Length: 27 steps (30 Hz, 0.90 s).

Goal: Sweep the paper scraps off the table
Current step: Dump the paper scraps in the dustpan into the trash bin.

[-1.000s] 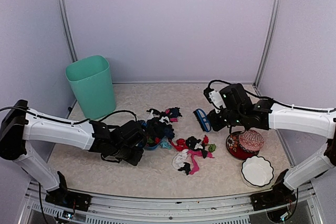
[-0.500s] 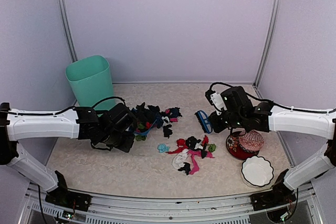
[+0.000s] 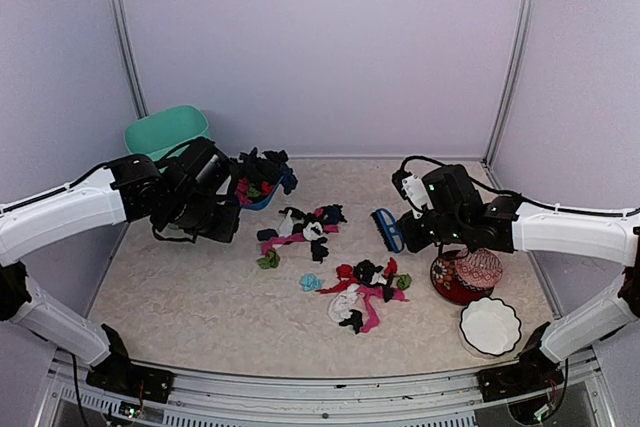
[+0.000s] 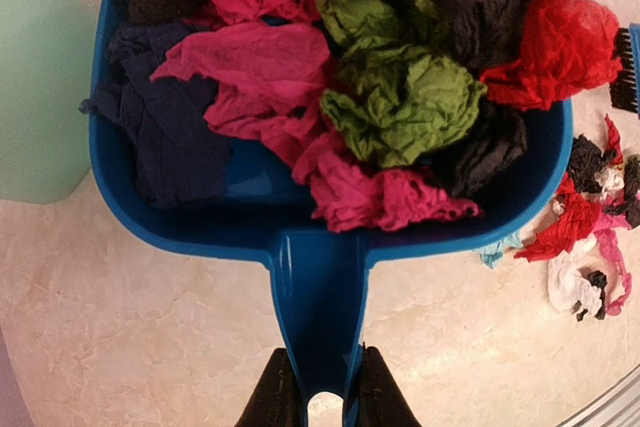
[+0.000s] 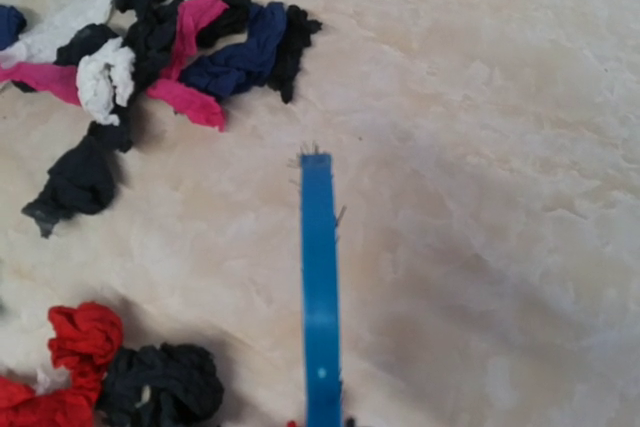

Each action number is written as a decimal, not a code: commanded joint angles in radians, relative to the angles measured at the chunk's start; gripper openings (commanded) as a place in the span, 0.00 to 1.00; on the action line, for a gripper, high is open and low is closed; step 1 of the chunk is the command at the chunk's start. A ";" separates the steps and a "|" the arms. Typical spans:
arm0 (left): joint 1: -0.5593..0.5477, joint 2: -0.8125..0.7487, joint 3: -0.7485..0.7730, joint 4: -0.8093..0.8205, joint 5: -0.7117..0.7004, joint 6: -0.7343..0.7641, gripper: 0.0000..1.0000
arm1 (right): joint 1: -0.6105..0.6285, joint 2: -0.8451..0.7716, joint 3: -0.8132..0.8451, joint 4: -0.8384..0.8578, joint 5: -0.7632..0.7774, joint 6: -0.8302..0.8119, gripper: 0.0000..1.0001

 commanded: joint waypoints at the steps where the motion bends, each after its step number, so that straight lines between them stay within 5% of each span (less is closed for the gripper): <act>1: 0.060 -0.008 0.090 -0.070 0.034 0.050 0.00 | -0.010 -0.025 -0.010 0.032 -0.008 0.008 0.00; 15: 0.372 -0.025 0.270 -0.056 0.284 0.135 0.00 | -0.012 0.013 -0.002 0.053 -0.038 0.012 0.00; 27: 0.673 -0.004 0.280 0.061 0.551 0.128 0.00 | -0.012 0.026 0.012 0.053 -0.053 0.012 0.00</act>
